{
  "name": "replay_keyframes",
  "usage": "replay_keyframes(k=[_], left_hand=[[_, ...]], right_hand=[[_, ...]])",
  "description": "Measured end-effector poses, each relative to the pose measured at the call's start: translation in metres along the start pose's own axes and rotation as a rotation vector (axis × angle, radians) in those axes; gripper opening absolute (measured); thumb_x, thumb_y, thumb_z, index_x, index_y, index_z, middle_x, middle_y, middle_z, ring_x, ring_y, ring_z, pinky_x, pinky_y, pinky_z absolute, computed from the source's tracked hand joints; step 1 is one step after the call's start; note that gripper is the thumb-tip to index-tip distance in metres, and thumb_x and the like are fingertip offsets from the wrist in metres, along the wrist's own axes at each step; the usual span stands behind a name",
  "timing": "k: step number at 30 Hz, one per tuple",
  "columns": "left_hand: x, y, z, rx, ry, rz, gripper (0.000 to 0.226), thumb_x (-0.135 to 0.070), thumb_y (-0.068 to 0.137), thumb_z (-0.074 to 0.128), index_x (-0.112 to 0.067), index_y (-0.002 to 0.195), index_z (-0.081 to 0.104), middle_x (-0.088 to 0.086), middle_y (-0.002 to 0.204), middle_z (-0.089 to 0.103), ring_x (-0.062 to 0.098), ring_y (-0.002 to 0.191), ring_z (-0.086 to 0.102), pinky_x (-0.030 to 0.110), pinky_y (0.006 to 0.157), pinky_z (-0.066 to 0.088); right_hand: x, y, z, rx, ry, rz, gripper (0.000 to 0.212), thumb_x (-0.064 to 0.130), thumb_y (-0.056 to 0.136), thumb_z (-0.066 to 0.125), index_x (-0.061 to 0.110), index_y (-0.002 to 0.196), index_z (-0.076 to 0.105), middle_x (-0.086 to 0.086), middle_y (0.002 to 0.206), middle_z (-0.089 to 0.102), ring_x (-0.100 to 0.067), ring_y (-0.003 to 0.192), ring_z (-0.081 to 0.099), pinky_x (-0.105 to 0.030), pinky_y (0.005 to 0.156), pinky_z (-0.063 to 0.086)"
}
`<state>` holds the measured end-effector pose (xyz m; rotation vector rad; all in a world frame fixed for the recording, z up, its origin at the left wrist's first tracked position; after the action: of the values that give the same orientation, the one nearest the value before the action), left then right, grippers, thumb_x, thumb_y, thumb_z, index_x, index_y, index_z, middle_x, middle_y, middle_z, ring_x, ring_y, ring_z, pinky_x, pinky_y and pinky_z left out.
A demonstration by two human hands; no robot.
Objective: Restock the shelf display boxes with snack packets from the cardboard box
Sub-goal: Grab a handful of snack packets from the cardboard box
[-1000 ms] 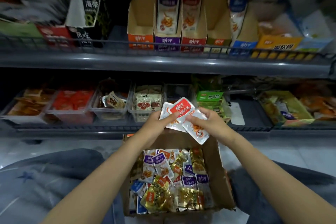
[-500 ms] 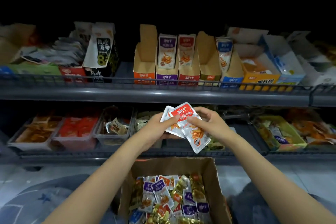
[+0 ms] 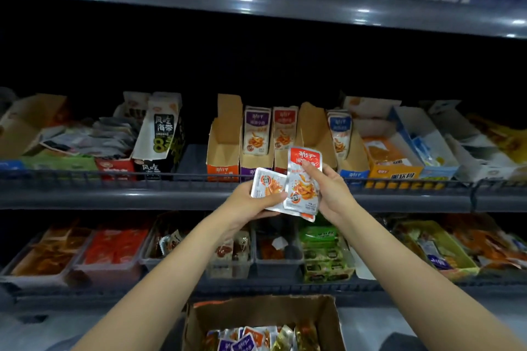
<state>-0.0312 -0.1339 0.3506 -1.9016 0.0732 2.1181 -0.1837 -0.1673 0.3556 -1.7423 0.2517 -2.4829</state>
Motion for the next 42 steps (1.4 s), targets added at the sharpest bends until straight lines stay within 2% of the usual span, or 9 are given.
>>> replay_keyframes(k=[8,13,18,21,25,29,34,38,42], left_hand=[[-0.026,0.019,-0.019,-0.043,0.071,0.065,0.039,-0.008,0.077,0.075,-0.012,0.113,0.061,0.004,0.107,0.071,0.016,0.097,0.069,0.024,0.078,0.057],[-0.040,0.030,-0.033,-0.084,0.167,0.103,0.036,-0.012,0.077,0.076,-0.014,0.110,0.063,0.001,0.104,0.072,0.015,0.097,0.068,0.029,0.088,0.055],[-0.061,0.044,-0.042,-0.031,0.194,0.137,0.024,-0.009,0.081,0.072,-0.018,0.102,0.064,-0.003,0.098,0.073,0.008,0.089,0.069,0.017,0.077,0.054],[-0.069,0.058,-0.043,-0.026,0.221,0.155,0.024,-0.012,0.081,0.072,-0.019,0.103,0.064,-0.002,0.099,0.073,0.008,0.091,0.069,0.019,0.076,0.055],[-0.077,0.082,-0.060,-0.180,0.220,0.152,0.031,-0.014,0.080,0.073,-0.013,0.109,0.062,0.003,0.106,0.070,0.014,0.094,0.068,0.029,0.082,0.057],[-0.097,0.095,-0.084,-0.324,0.260,0.215,0.027,-0.006,0.082,0.069,-0.012,0.106,0.058,0.003,0.100,0.065,0.008,0.083,0.063,0.015,0.061,0.056],[-0.119,0.106,-0.104,-0.377,0.367,0.286,0.024,-0.008,0.084,0.067,-0.014,0.104,0.056,-0.006,0.090,0.061,0.004,0.080,0.060,0.009,0.055,0.052],[-0.118,0.121,-0.115,-0.381,0.334,0.244,0.019,-0.007,0.084,0.067,-0.009,0.101,0.060,0.001,0.090,0.064,0.009,0.081,0.063,0.011,0.056,0.053],[-0.110,0.134,-0.118,-0.347,0.260,0.198,0.016,-0.005,0.082,0.069,-0.011,0.094,0.062,0.007,0.094,0.068,0.012,0.082,0.066,0.014,0.057,0.055]], right_hand=[[0.022,0.020,0.017,0.001,0.047,-0.032,0.034,0.020,0.085,0.068,0.013,0.115,0.053,-0.010,0.103,0.068,-0.025,0.091,0.067,-0.044,0.078,0.055],[0.036,0.036,0.023,0.110,-0.007,-0.046,0.036,0.013,0.084,0.067,0.013,0.117,0.052,-0.009,0.103,0.069,-0.023,0.091,0.067,-0.038,0.078,0.054],[0.075,0.055,0.025,0.269,-0.355,-0.127,0.032,0.013,0.086,0.063,0.018,0.117,0.058,-0.004,0.103,0.068,-0.019,0.097,0.064,-0.030,0.082,0.051],[0.093,0.069,0.027,0.298,-0.489,-0.156,0.030,0.013,0.086,0.064,0.020,0.114,0.060,-0.003,0.103,0.069,-0.018,0.098,0.065,-0.028,0.083,0.053],[0.118,0.097,0.026,0.248,-0.653,-0.258,0.040,0.016,0.081,0.070,0.014,0.119,0.059,-0.006,0.103,0.071,-0.019,0.095,0.069,-0.025,0.078,0.057],[0.148,0.126,0.022,0.148,-0.631,-0.353,0.030,0.013,0.080,0.072,0.020,0.105,0.058,0.002,0.089,0.067,-0.010,0.079,0.067,-0.015,0.066,0.055],[0.165,0.167,0.040,0.177,-0.918,-0.460,0.014,0.026,0.084,0.070,0.029,0.095,0.061,-0.003,0.102,0.068,-0.022,0.097,0.065,-0.038,0.090,0.053],[0.156,0.190,0.062,0.260,-1.093,-0.496,0.020,0.019,0.089,0.064,0.021,0.109,0.059,0.008,0.095,0.060,-0.009,0.088,0.060,-0.006,0.068,0.047],[0.142,0.212,0.072,0.346,-1.167,-0.524,0.022,0.011,0.088,0.065,0.011,0.109,0.060,0.003,0.101,0.060,-0.011,0.093,0.060,-0.007,0.069,0.045]])
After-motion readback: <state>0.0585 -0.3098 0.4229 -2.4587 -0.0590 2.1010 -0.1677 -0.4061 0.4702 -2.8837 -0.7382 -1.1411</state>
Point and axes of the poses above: each hand's wrist, its own y-axis towards the middle knuckle, its own z-axis out of the palm, x = y × z, the point moved 8 cm from there along y, towards the middle knuckle
